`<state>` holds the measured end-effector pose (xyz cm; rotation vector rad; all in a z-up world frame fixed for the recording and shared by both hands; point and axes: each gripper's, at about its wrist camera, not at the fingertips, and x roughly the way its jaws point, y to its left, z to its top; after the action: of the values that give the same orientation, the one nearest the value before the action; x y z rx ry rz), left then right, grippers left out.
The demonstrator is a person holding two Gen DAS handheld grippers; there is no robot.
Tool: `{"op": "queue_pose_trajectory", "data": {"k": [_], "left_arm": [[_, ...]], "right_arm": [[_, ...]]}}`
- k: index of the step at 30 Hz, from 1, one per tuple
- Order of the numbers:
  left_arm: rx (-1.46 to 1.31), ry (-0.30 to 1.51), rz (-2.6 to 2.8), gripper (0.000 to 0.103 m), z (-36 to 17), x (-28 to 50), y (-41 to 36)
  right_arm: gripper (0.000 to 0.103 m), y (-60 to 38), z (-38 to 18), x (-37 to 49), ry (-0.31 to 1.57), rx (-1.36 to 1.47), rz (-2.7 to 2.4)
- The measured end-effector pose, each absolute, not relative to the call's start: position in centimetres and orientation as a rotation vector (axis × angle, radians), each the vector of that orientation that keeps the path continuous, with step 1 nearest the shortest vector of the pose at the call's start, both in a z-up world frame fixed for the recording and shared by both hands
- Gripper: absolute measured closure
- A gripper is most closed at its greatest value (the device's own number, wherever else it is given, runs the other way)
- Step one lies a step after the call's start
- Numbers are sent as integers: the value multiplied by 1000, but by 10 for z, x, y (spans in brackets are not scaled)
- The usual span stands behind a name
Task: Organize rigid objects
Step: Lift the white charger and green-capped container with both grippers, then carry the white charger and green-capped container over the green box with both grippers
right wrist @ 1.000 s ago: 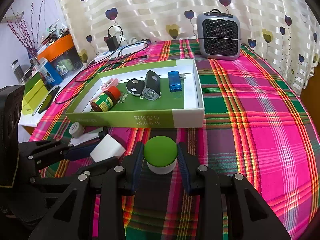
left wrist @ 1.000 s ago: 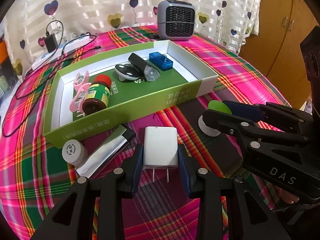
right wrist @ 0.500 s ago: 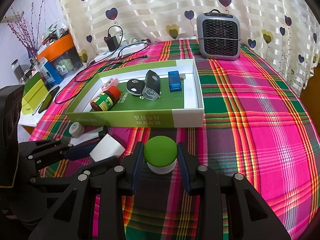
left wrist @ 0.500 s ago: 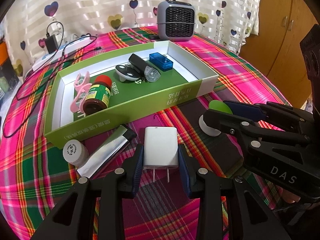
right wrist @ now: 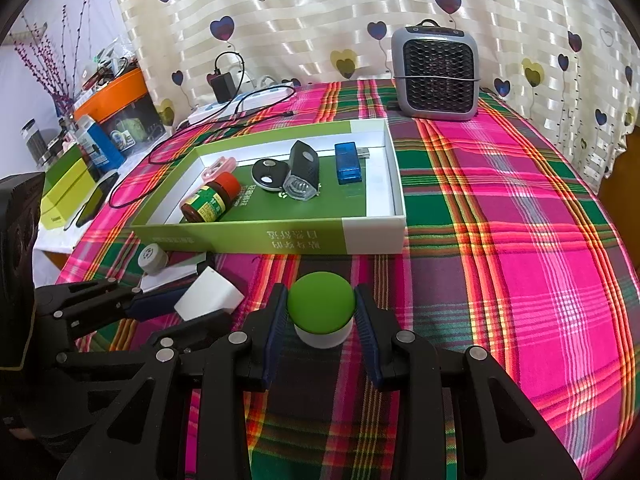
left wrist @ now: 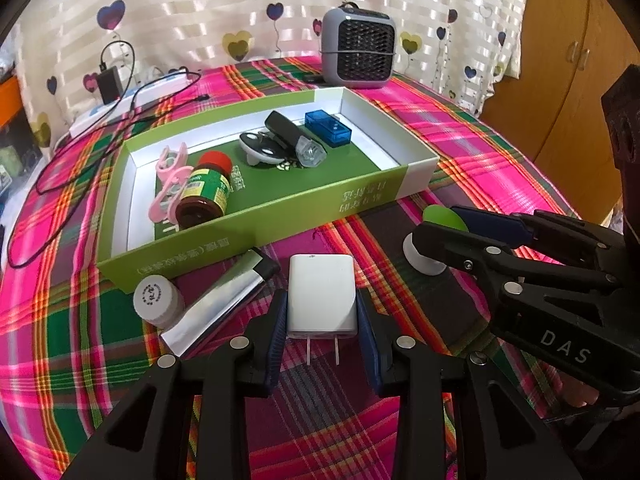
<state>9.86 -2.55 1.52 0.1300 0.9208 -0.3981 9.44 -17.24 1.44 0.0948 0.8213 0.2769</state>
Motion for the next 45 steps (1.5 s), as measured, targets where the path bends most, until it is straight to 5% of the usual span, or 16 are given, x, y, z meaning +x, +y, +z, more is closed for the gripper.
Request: {"op": "queue_pose_trajectory", "data": {"k": [45], "left_arm": [[60,832,-358,71,70,142,9]], "right_arm": [[68,-163,58,121,763,51,321]]}}
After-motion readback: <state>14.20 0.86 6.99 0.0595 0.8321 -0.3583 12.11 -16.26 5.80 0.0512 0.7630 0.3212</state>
